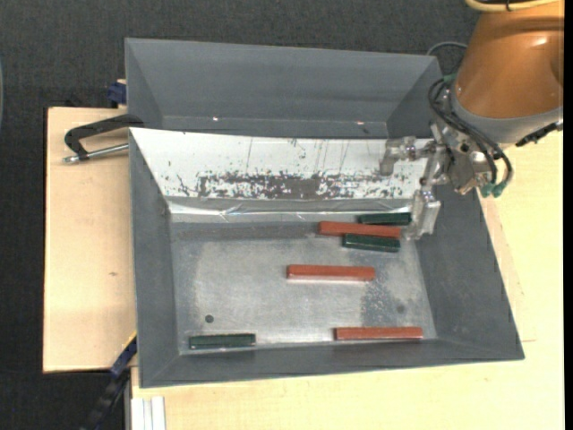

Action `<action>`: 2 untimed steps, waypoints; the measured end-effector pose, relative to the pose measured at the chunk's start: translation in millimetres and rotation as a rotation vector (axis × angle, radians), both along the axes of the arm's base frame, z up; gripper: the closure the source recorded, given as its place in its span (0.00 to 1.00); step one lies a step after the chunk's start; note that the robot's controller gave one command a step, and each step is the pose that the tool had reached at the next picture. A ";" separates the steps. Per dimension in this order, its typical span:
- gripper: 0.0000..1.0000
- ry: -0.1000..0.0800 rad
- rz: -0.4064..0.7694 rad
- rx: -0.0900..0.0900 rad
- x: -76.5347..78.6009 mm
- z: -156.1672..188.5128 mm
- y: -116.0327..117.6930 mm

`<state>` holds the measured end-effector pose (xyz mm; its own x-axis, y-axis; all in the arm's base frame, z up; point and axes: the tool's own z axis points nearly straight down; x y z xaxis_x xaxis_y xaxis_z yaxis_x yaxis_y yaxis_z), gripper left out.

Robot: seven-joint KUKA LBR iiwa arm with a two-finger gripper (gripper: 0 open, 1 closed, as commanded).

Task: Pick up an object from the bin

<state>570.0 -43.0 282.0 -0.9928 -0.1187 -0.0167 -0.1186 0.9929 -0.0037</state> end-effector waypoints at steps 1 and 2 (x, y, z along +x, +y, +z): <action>1.00 0.022 0.545 0.000 -60.6 -215.6 6.8; 0.00 0.014 0.545 -0.002 -58.0 -211.1 6.9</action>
Offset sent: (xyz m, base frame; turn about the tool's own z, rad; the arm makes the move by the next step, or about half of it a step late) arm 0.0000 0.0000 0.0000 0.0000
